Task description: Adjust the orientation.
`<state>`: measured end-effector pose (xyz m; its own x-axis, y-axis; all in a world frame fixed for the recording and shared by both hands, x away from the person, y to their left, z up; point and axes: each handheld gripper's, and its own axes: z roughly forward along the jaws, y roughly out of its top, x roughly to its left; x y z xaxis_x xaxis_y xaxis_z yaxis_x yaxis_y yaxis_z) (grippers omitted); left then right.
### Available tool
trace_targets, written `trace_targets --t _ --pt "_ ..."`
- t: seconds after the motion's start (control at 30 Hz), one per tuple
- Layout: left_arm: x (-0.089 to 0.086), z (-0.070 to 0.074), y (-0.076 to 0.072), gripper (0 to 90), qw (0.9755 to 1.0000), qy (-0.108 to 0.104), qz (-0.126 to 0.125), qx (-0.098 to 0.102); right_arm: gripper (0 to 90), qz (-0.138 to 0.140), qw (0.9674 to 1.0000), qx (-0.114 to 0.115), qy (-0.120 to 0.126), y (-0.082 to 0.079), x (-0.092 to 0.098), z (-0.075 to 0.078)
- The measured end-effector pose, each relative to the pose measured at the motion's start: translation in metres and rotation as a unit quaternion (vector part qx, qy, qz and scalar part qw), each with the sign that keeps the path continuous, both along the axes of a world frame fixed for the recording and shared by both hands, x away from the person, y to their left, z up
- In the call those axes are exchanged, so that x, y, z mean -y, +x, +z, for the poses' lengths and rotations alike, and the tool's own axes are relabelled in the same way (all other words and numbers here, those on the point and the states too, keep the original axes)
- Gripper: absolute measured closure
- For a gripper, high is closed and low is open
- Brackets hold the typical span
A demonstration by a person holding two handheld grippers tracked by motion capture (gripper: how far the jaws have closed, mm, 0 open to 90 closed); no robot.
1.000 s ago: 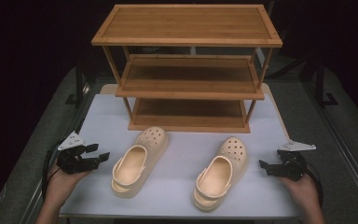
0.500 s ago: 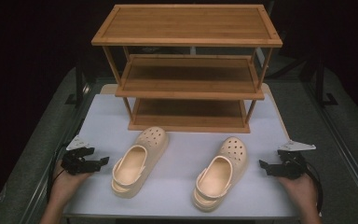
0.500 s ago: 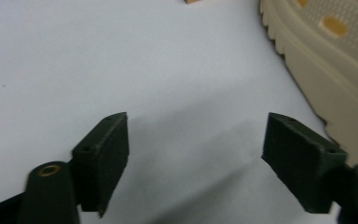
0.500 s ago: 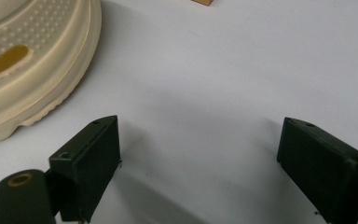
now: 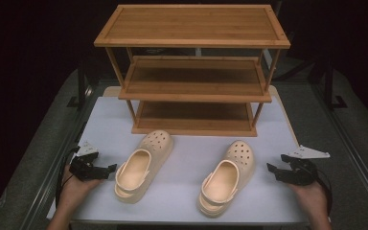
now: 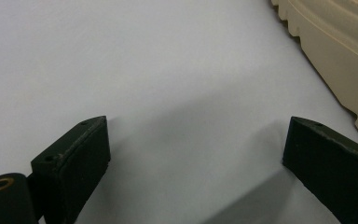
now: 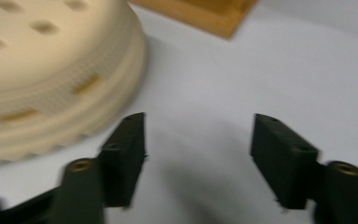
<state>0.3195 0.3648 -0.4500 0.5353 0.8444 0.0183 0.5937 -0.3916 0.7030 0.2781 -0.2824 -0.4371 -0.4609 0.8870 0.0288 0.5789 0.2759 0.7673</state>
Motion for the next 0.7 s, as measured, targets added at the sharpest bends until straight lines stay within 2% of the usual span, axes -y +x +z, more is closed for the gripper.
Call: trace_targets --t 0.07,0.2,0.3,0.33,0.4,0.5,0.7 --pt "0.000 0.000 0.000 6.5 1.0000 0.000 0.000 0.000 49.1 0.010 0.9996 0.001 0.025 -0.005 -0.002 0.005" --pt "0.000 0.000 0.000 6.5 1.0000 0.000 0.000 0.000 63.7 0.038 0.9990 -0.001 0.023 -0.015 -0.011 0.007" --pt "0.000 0.000 0.000 6.5 1.0000 0.000 0.000 0.000 78.6 0.062 0.9978 0.013 0.022 -0.018 -0.016 0.008" --pt "0.000 0.000 0.000 6.5 1.0000 0.000 0.000 0.000 84.1 0.067 0.9973 0.010 0.029 -0.018 -0.016 0.007" --pt "0.000 0.000 0.000 6.5 1.0000 0.000 0.000 0.000 89.2 0.083 0.9959 0.001 0.035 -0.017 -0.018 0.005" --pt "0.000 0.000 0.000 6.5 1.0000 0.000 0.000 0.000 90.0 0.103 0.9939 -0.014 0.038 -0.017 -0.022 0.001" --pt "0.000 0.000 0.000 6.6 1.0000 0.000 0.000 0.000 90.0 0.124 0.9904 -0.032 0.051 -0.014 -0.032 -0.001"
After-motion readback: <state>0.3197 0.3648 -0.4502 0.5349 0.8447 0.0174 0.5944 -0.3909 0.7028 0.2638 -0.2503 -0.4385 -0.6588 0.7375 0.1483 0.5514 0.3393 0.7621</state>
